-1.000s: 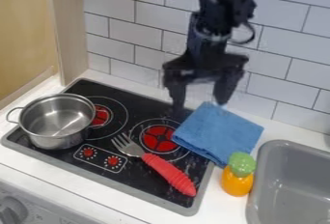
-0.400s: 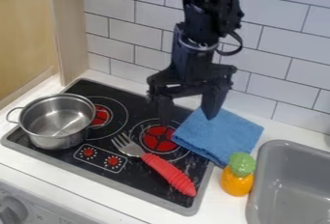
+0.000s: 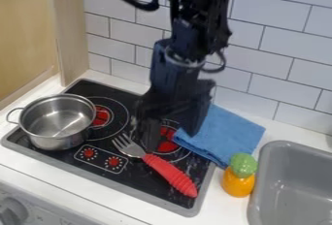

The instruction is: Move the red fork to the side of the silver pot

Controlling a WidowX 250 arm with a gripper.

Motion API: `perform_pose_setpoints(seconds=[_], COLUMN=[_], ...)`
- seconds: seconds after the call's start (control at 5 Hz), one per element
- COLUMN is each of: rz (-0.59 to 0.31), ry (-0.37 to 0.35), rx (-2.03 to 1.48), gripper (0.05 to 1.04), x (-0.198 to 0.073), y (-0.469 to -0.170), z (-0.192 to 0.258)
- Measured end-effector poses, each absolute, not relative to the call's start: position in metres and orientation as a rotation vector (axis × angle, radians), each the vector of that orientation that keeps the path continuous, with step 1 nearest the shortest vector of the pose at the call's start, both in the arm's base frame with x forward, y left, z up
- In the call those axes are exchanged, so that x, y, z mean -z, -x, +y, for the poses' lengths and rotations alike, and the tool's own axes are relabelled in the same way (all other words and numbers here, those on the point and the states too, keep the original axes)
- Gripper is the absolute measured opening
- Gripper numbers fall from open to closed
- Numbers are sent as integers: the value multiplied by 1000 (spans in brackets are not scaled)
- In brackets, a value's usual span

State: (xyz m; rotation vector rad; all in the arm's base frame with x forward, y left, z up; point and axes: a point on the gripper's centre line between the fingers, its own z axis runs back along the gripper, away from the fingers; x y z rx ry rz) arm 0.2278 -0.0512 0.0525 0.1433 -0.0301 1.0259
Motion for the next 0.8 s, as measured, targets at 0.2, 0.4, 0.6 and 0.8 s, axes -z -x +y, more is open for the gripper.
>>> perform_pose_setpoints(seconds=[0.2, 0.4, 0.6, 0.8], rz=[-11, 0, -26, -20], ry=[-154, -146, -122, -113], rx=[-1098, -1119, -1136, -1129], gripper=[999, 999, 999, 999], x=[-42, -29, -15, -5], y=[-219, -221, -223, -226], z=[-43, -41, -41, -44])
